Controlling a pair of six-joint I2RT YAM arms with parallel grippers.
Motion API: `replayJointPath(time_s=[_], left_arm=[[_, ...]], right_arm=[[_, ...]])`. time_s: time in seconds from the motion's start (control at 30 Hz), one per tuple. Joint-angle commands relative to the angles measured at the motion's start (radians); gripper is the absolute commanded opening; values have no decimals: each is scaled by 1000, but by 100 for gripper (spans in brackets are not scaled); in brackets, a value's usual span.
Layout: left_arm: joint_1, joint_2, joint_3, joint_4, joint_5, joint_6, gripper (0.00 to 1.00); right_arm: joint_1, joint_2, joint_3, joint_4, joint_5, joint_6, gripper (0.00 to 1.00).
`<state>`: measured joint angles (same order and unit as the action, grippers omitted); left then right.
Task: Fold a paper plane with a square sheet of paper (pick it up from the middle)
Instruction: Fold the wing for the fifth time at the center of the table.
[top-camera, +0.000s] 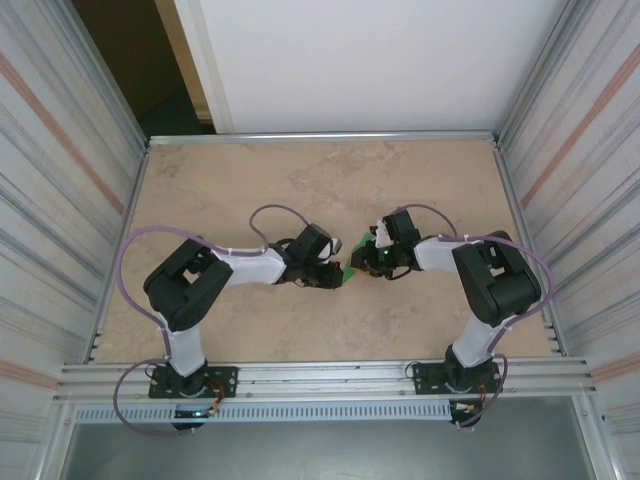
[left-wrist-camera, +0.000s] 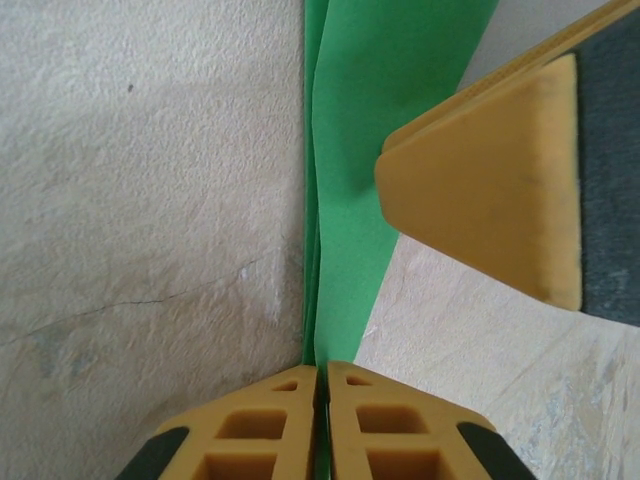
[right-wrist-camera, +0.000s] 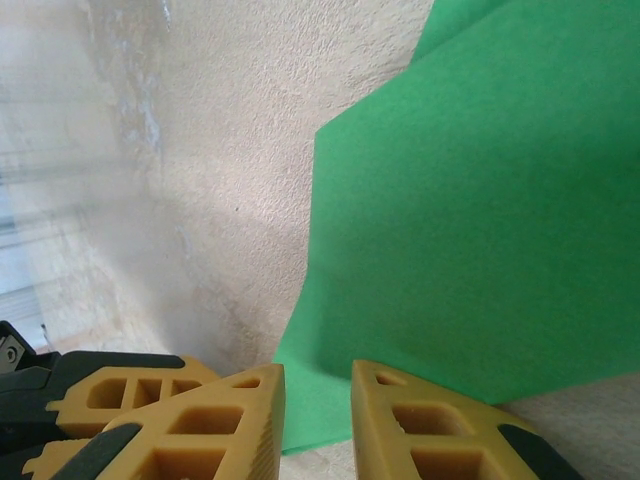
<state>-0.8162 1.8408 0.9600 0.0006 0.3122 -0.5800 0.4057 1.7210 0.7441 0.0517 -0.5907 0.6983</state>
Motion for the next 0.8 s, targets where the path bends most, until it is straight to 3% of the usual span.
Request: replayJointPath(time_s=[0.0, 0.23, 0.37, 0.6, 0.77], left_arm=[[-4, 4, 3, -77, -29, -7, 13], [35, -157, -32, -74, -37, -19, 29], [46, -185, -38, -22, 15, -46, 30], [40, -58, 32, 39, 127, -102, 10], [40, -12, 55, 38, 163, -104, 6]], right_arm=[[-1, 28, 15, -58, 46, -9, 23], [-1, 37, 26, -93, 60, -29, 23], [-1, 40, 29, -102, 64, -29, 23], [-2, 45, 35, -110, 67, -30, 21], [-1, 45, 33, -113, 68, -32, 20]])
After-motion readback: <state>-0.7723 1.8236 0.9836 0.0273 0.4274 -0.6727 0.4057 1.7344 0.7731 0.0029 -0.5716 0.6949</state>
